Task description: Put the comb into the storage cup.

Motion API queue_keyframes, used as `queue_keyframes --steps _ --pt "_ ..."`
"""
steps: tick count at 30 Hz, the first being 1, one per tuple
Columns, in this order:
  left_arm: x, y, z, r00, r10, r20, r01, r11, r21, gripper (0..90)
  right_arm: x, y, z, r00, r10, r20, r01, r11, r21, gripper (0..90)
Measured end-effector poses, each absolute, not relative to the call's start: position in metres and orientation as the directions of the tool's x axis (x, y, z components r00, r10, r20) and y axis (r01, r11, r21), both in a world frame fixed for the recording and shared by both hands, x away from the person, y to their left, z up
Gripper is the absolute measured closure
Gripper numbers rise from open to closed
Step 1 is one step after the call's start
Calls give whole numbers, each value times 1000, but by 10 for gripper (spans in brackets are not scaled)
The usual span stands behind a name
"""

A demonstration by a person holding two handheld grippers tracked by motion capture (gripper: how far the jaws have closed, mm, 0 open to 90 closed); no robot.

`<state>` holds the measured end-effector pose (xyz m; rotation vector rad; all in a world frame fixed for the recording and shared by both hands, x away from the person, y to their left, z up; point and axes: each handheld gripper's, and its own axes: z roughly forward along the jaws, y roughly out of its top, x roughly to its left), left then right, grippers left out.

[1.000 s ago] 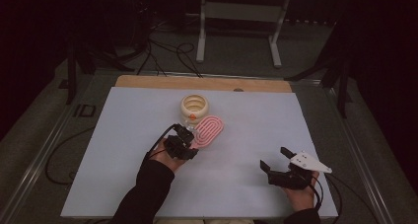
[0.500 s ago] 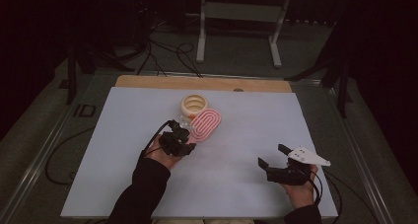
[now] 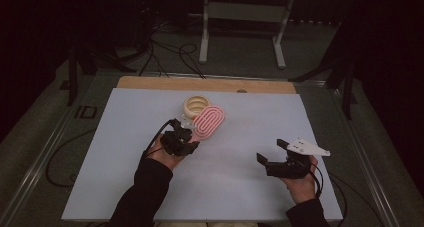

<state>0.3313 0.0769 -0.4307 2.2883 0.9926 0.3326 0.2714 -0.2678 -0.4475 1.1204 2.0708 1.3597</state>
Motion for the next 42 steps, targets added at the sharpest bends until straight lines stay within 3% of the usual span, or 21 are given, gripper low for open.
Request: queue_keyframes --steps 31,42 --pt "330 78 -425 690 723 22 507 -506 698 704 302 -232 -414 -642 751 156 407 162 899 71" --pt "329 80 -424 695 718 37 476 -498 725 704 321 -221 -405 -650 724 231 439 110 892 71"
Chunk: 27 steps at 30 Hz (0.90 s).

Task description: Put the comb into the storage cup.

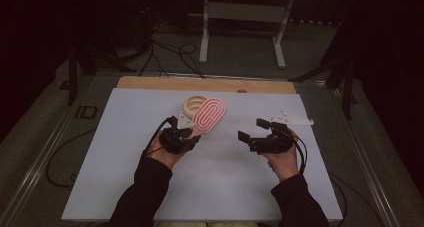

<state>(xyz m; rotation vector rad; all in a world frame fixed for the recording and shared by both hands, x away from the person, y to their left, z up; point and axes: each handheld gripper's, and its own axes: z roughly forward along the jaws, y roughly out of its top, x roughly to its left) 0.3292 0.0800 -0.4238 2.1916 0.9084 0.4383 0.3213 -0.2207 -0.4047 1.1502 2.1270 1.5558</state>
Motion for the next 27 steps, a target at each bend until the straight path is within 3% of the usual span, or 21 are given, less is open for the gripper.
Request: queue_keyframes --steps 27 --pt "328 70 -421 716 695 61 418 -498 760 704 347 -200 -398 -671 689 273 456 92 885 71"
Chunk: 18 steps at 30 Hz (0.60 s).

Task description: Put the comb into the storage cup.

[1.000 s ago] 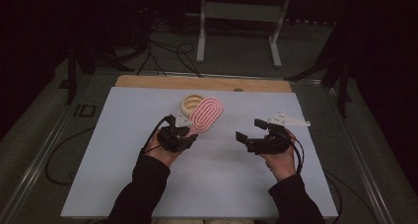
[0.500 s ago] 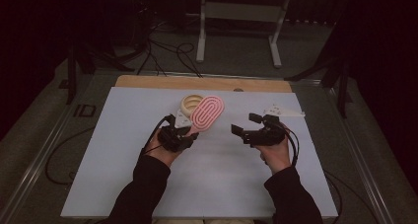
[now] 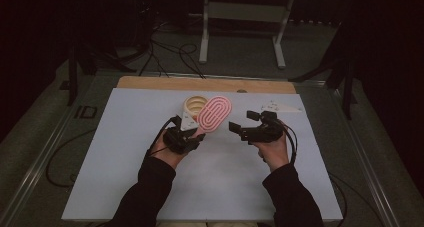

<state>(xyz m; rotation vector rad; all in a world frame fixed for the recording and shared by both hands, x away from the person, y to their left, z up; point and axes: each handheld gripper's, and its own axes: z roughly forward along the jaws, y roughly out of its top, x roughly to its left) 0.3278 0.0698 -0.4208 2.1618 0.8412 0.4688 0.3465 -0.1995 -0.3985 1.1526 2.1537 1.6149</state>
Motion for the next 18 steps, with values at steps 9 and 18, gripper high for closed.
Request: queue_keyframes --steps 9,18 --pt "327 66 -419 718 693 71 407 -500 765 704 352 -192 -395 -679 676 285 458 87 885 71" --pt "327 64 -418 726 684 79 392 -504 770 704 358 -185 -390 -686 664 298 459 78 885 71"
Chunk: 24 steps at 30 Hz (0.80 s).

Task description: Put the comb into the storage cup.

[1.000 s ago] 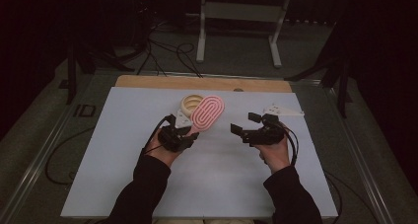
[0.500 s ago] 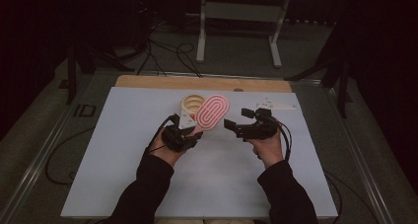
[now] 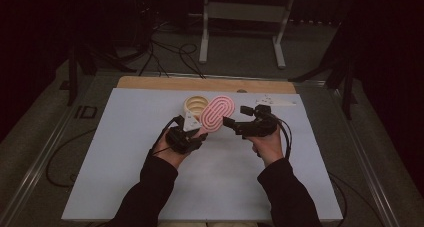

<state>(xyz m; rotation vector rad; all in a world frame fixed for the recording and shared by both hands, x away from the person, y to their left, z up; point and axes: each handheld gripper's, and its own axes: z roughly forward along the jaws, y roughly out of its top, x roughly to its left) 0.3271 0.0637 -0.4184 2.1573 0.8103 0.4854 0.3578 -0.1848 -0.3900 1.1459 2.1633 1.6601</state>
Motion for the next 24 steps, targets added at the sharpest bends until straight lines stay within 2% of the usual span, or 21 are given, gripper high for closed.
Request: queue_keyframes --steps 24 --pt "323 56 -416 738 667 100 344 -500 795 704 367 -172 -391 -692 632 347 491 61 869 72"
